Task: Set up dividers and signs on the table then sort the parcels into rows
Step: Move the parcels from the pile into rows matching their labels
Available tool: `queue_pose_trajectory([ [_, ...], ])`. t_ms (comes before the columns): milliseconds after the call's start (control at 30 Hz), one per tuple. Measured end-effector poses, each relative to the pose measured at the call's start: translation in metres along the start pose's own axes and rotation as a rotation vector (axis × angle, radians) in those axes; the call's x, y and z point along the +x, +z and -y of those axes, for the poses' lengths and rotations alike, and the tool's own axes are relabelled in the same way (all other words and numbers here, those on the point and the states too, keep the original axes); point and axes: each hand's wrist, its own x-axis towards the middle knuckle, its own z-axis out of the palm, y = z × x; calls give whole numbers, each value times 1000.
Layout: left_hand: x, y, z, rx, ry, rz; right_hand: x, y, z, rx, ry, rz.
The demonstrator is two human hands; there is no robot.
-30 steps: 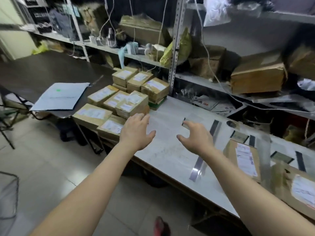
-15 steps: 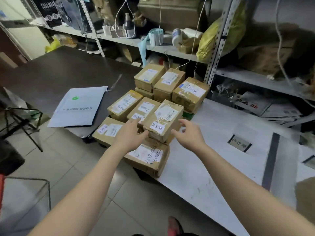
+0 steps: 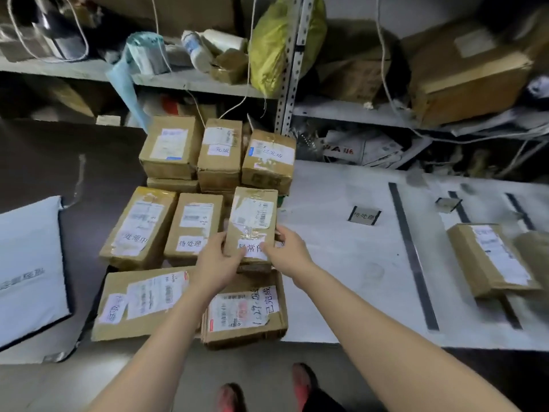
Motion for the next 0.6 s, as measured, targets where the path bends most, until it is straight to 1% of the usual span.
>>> queue_pose_trajectory([
  [133,5,-8,-9,-63,139,30,-16,-8,9,100,17,-82],
  [267,0,3,-38,-130,246,68,-37,-37,8,134,-34,-214],
  [400,-22,38,-72,-206,324,172,-67,-86,-4,154,-42,-341],
  [600,-66,112,-120,-193,452,282,-116,-167,-50,216,-45,-458],
])
